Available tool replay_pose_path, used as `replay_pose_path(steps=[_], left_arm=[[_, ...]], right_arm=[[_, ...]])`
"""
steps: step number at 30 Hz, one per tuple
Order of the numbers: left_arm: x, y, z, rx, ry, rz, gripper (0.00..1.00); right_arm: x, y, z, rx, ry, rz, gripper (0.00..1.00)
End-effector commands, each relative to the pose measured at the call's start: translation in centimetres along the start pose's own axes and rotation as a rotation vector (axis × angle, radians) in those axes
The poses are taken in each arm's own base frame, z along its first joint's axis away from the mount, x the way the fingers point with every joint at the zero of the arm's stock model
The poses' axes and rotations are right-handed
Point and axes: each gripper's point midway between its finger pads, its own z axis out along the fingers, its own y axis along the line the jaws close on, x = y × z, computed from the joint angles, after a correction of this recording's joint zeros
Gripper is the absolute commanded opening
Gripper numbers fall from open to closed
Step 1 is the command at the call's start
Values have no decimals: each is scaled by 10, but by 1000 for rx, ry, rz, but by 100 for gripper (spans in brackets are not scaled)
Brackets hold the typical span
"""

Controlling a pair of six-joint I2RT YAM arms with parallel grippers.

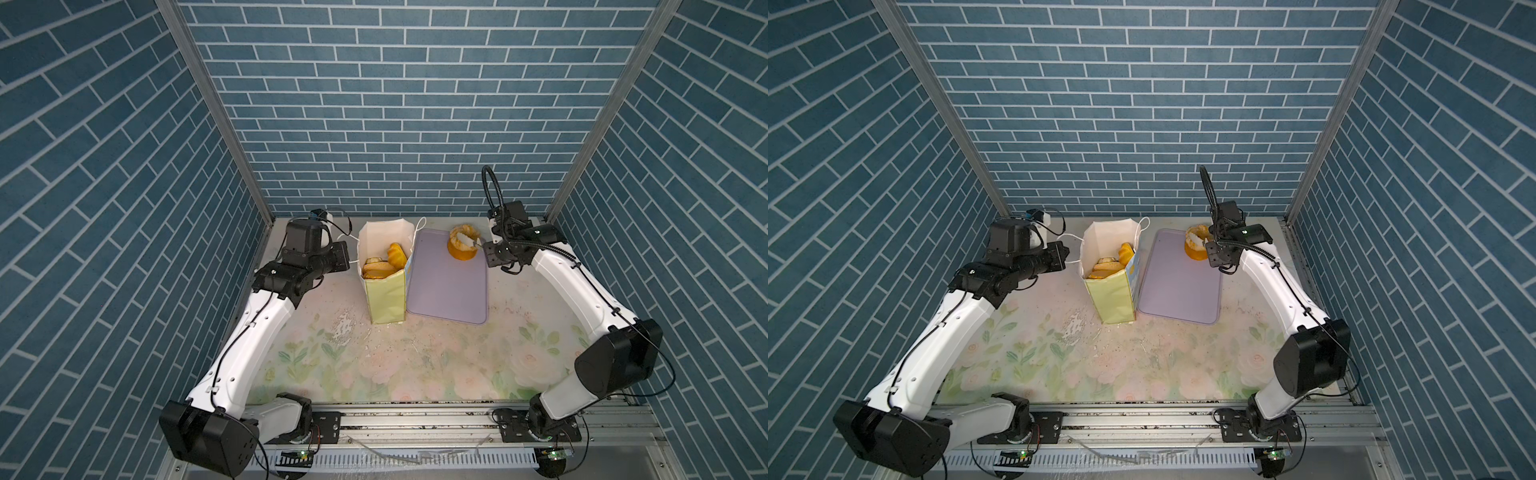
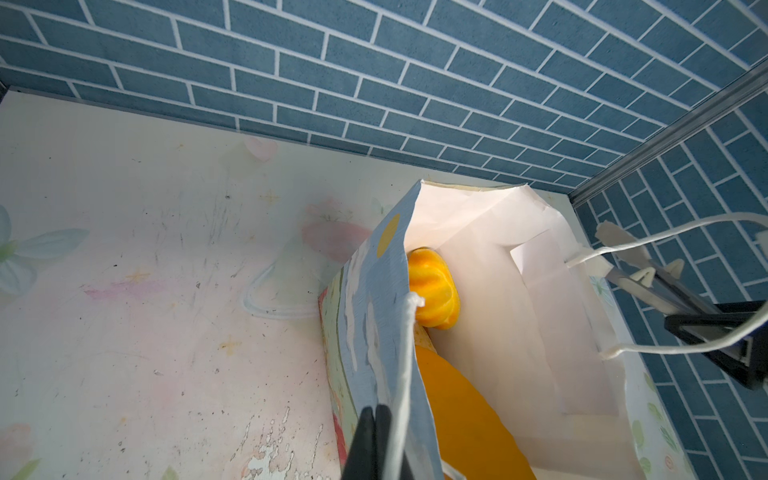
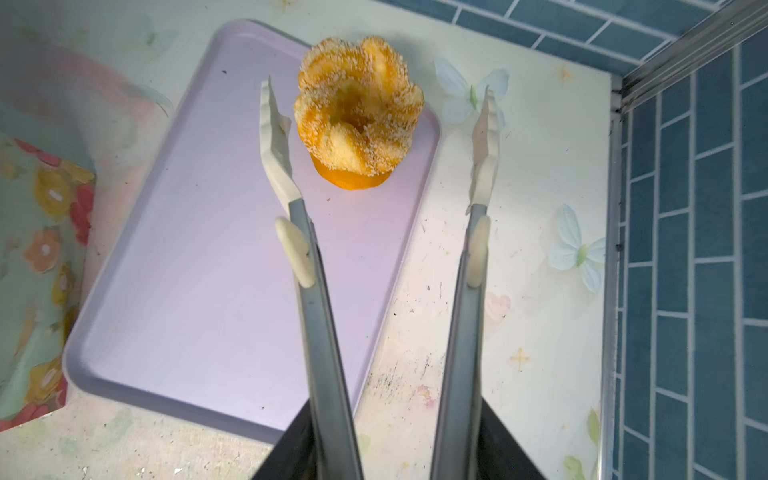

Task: Place the fake bread into the paper bag
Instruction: 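Move the tongs back over the tray to the sugared flower bun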

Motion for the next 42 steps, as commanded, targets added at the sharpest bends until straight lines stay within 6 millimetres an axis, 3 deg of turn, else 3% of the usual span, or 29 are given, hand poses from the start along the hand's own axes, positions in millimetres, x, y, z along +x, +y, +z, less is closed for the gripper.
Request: replay_pose_path(steps=[1,8,12,18,28,34,42], left_arm=[[-7,-4,-6,-2,-7,15,6],[-5,-3,-5,-10,1,13,6],[-5,-2,-5,-16,1,12,6],[-5,-1,-5,-20,0,8,6],[-5,0,-3,-24,6,7,6],[-4,1,-3,-29,6,6,6],[-4,1,-3,-31,6,6,6]], right_arm=[[-18,0,10,-34,-42,55,52],[-23,-8,34,-19,-9,82,50],[-28,-19,38,-33,-27,164,49],[-32,-16,44,-97,-39,234,47],[-41,-12,35,-151,-94,266,46],[-37,-13,30,-150,-93,276,46],[-20,-20,58,-130,-10,292,45]])
